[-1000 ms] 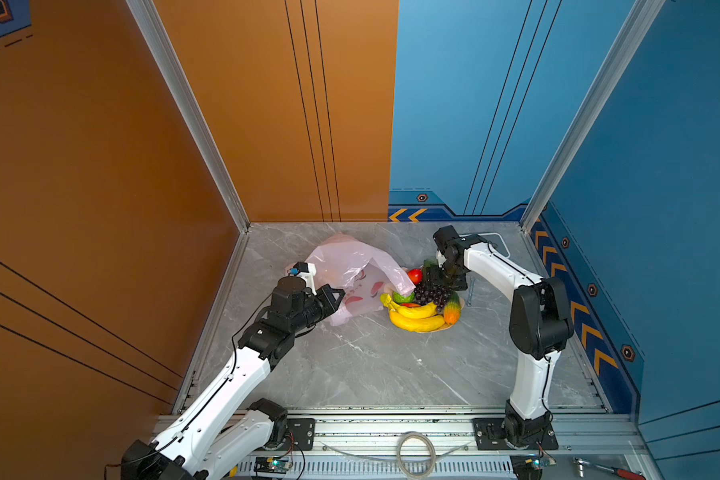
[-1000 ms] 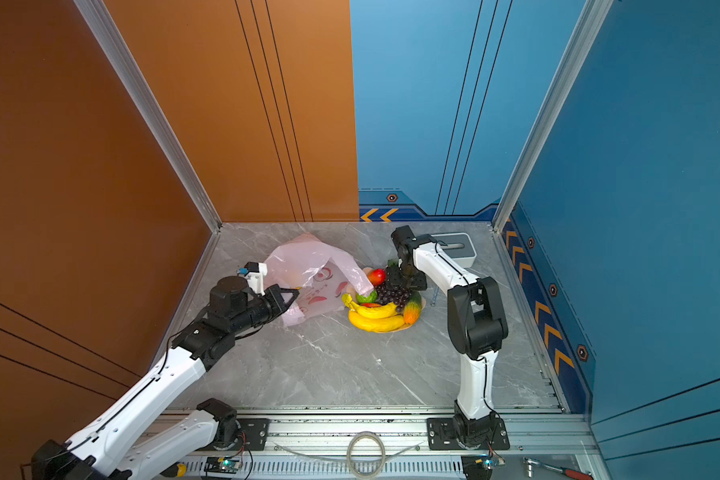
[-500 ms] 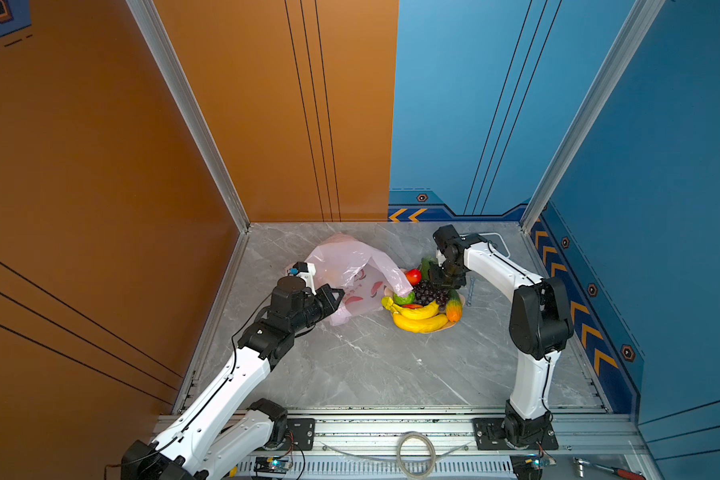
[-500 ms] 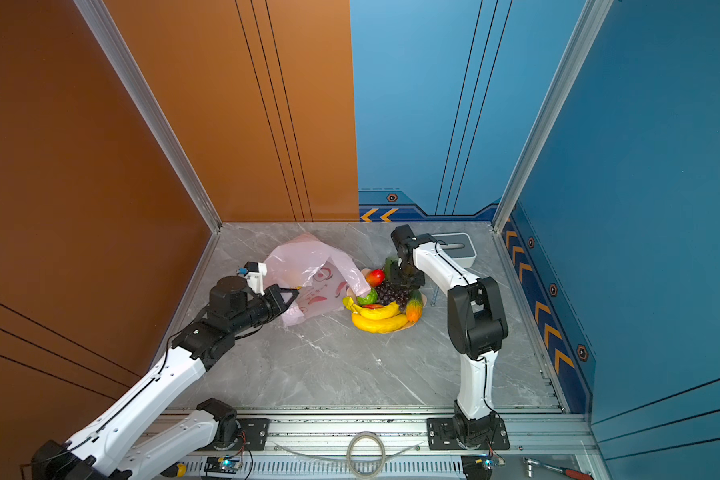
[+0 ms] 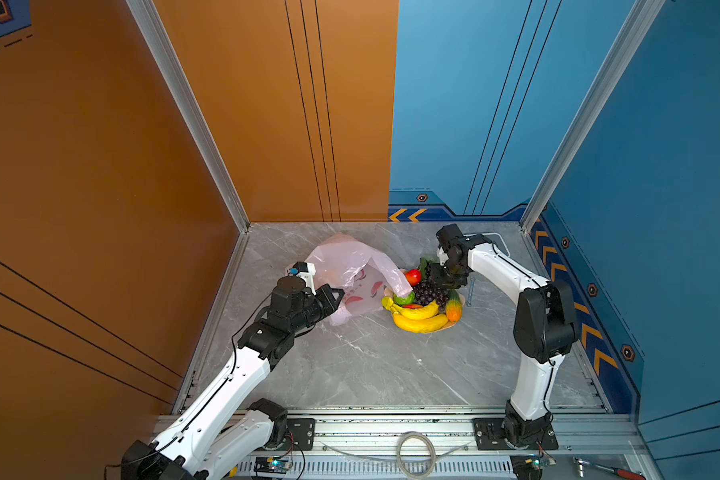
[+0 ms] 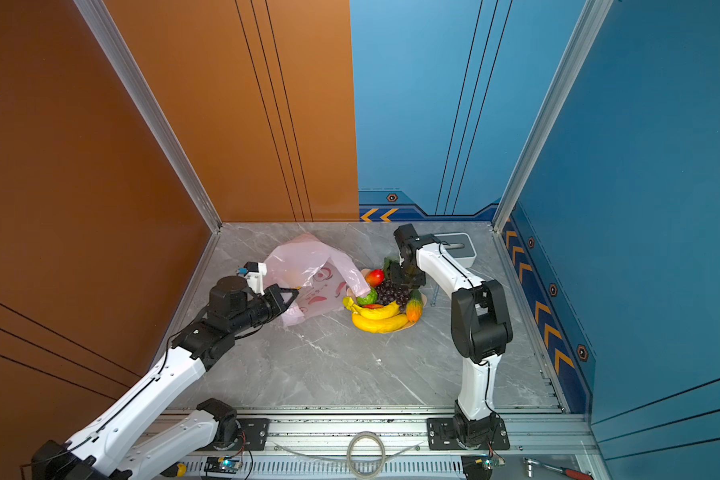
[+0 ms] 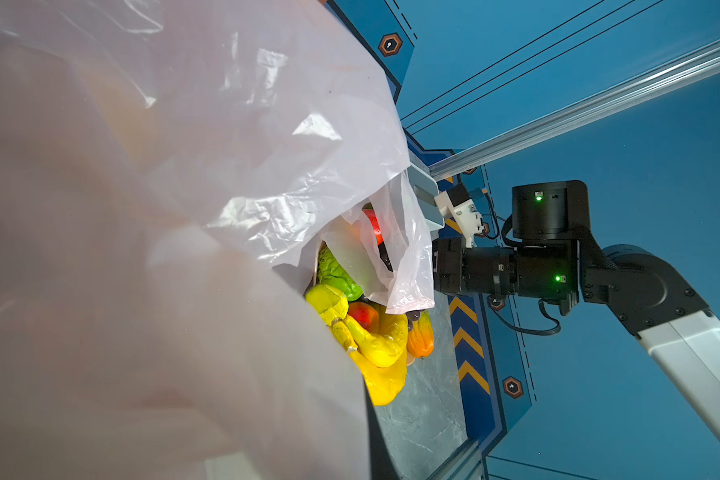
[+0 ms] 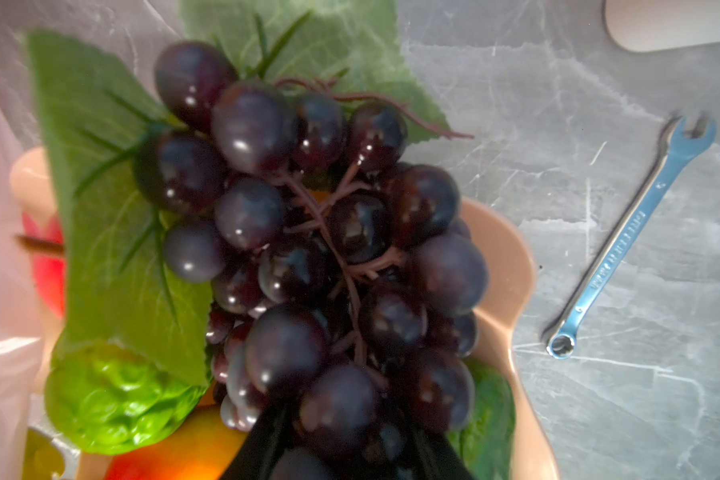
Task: Place the fruits into the plastic bag
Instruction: 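Close the right gripper on the grape stem and lift the bunch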
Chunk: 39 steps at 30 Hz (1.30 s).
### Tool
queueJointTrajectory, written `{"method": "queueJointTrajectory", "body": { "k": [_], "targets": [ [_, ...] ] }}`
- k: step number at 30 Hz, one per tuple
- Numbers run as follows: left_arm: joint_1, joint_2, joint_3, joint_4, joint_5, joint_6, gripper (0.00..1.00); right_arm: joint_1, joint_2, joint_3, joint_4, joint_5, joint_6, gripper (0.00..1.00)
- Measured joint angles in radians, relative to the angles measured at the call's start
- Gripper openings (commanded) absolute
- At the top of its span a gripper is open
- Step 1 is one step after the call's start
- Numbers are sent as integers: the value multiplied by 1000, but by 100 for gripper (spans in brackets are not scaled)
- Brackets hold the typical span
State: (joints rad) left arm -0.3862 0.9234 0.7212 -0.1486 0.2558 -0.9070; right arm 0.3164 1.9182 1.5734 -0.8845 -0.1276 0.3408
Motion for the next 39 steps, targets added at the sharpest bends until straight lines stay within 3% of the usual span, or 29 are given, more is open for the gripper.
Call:
{"method": "queueJointTrajectory", "body": {
  "k": [18,39],
  "targets": [
    [0,-2,0,2,0,-4,0,-132,-147,-265,255,-370,69,35],
    [0,-8,0,3,0,-8,0,-186,-276,-295,319,-486,92,34]
  ]
}}
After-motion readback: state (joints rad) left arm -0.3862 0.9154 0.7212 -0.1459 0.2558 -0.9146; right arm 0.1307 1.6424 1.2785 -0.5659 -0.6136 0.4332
